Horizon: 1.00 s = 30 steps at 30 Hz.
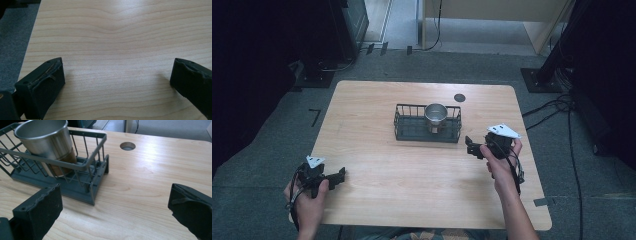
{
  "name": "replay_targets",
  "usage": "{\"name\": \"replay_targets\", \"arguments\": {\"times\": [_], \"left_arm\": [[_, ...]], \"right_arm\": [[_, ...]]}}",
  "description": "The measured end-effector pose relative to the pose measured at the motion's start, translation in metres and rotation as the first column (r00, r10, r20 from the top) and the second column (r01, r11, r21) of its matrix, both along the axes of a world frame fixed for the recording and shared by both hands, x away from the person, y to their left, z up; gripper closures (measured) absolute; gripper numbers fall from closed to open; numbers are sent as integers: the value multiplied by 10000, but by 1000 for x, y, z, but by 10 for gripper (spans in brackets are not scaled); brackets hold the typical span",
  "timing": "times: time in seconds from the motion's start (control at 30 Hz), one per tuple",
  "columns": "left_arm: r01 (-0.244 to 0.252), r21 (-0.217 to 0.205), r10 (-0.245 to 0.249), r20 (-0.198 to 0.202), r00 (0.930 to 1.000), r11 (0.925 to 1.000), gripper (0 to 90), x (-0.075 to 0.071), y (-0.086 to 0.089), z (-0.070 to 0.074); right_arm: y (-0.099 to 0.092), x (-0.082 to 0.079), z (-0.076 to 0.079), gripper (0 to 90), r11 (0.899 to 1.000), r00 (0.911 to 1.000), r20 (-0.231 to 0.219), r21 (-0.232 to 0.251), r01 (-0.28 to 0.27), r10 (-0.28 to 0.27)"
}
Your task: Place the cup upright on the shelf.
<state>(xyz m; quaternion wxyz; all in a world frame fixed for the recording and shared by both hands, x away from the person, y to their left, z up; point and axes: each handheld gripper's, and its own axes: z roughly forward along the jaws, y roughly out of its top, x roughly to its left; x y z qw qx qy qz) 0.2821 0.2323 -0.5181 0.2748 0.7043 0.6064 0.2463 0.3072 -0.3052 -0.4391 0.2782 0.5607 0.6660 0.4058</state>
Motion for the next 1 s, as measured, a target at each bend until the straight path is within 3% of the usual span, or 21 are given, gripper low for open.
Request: {"name": "replay_targets", "arguments": {"times": [0.5,1.0], "left_arm": [[1,-4,-1,0,10000,10000,0,0,0,0],[2,-3,-2,1,10000,10000,0,0,0,0]], "right_arm": [[-27,-17,-21,0,9987,9981,-347,-10,511,-511],[-64,-42,-42,0,9929,9893,-840,-45,1192,-1191]]}}
